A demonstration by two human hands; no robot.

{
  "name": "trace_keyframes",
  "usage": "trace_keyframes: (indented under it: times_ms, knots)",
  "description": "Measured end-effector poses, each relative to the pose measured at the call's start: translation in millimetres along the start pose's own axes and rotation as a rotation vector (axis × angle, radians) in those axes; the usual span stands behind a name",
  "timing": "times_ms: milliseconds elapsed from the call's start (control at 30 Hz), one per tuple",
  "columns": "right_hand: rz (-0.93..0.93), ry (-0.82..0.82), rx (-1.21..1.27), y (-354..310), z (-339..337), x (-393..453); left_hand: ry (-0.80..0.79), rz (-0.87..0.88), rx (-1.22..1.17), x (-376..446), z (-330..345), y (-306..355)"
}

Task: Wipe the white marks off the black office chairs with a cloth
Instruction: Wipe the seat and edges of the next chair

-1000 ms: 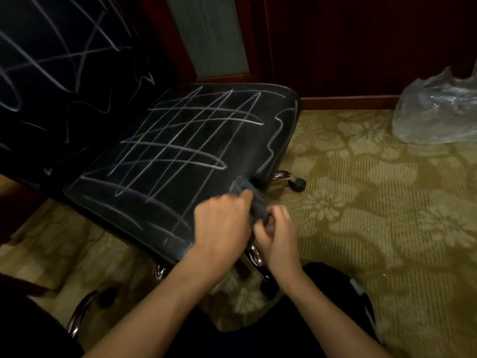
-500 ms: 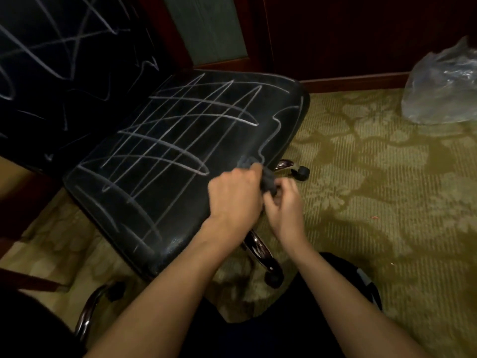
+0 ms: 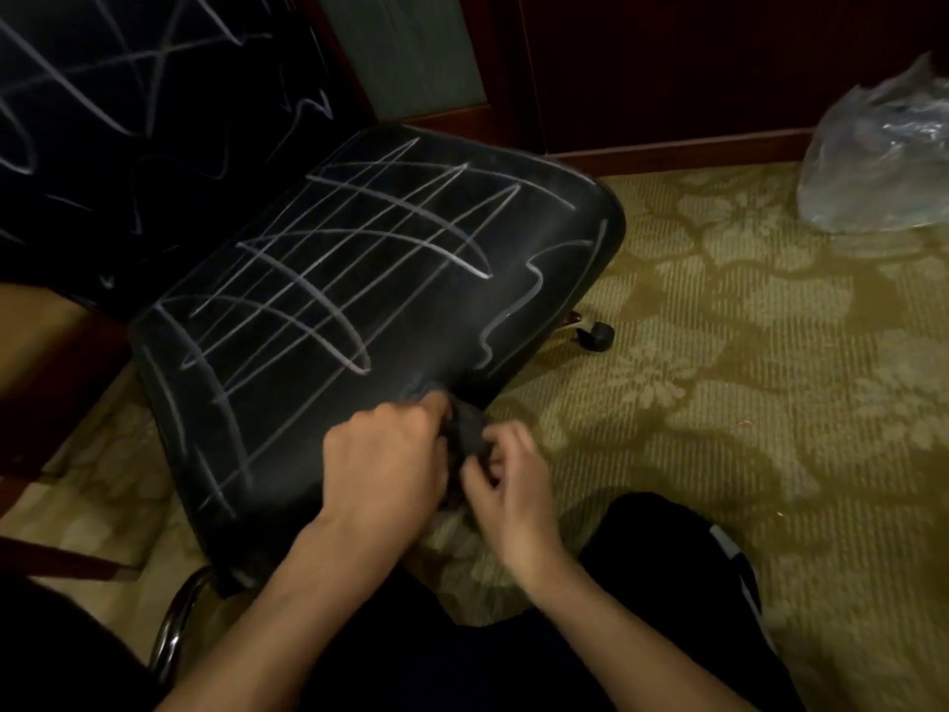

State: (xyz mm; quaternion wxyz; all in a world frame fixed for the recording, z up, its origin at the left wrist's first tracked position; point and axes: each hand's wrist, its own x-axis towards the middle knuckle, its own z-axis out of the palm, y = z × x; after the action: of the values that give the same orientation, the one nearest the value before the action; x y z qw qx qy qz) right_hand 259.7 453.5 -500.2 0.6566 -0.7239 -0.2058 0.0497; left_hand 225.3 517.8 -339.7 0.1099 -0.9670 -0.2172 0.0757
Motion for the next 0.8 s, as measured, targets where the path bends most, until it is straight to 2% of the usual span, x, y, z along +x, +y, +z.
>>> trace_keyframes:
  times_ms: [167,300,367,500,633,700,800]
  knots:
    - [0.055,0.232,-0.042,-2,-48,79,0.181,0.009,-0.179,58,-1,47]
    - [0.09,0.35,-0.016,-7,-35,75,0.158,0.0,-0.139,70,-8,58]
    - [0.11,0.345,-0.002,-7,-19,58,0.138,0.011,-0.103,54,-4,42]
    - [0.103,0.202,0.029,-11,10,11,0.052,-0.025,-0.097,11,5,1]
    - [0.083,0.068,0.03,-10,3,7,0.028,-0.034,-0.095,5,3,-4]
    - [0.126,0.087,0.066,-10,-17,25,0.049,0.008,-0.066,22,-1,14]
    - [0.149,0.237,0.027,-4,-60,73,0.098,0.084,-0.08,63,-3,54]
